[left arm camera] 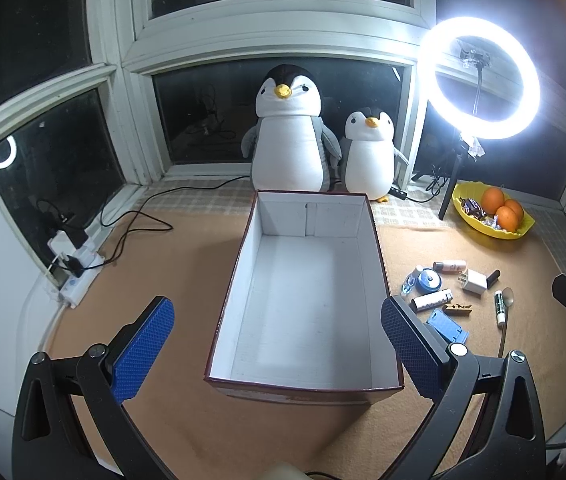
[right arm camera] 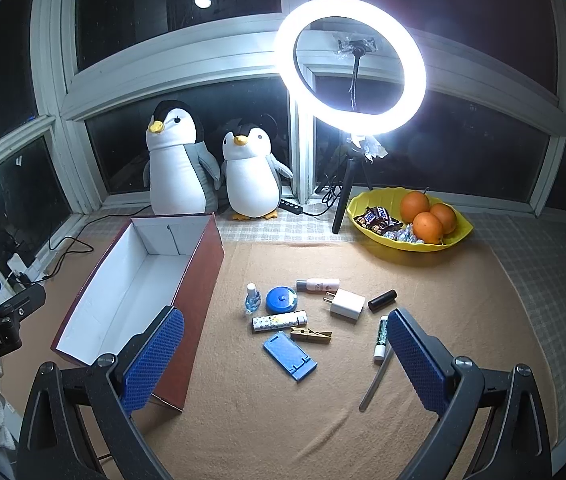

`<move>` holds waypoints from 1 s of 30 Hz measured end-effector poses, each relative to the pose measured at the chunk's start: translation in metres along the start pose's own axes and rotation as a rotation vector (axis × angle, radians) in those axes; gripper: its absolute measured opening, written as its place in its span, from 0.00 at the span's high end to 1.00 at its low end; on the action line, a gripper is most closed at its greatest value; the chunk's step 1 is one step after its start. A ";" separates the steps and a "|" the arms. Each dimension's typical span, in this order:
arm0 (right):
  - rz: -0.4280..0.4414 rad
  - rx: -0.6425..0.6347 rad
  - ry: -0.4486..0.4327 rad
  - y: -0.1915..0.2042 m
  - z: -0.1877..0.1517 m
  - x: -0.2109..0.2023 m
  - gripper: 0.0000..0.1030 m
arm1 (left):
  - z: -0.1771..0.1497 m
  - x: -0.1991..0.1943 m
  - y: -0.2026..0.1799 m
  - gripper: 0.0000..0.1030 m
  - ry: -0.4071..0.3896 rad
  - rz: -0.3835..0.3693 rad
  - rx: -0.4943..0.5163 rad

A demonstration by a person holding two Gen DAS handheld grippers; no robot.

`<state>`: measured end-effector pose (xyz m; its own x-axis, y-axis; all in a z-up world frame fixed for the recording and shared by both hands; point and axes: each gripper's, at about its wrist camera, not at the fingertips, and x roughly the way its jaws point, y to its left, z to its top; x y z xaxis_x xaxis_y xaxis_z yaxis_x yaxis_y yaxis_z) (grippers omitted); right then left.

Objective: Organize rigid objects

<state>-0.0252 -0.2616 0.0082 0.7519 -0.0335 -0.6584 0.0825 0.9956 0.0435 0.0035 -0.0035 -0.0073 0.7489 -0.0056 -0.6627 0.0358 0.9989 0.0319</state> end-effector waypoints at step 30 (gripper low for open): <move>0.002 -0.005 0.013 0.002 -0.002 0.004 0.03 | -0.002 0.001 -0.001 0.00 0.002 0.005 -0.002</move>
<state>-0.0234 -0.2597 0.0048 0.7435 -0.0305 -0.6680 0.0780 0.9961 0.0414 0.0031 -0.0040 -0.0094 0.7478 -0.0002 -0.6639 0.0307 0.9989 0.0342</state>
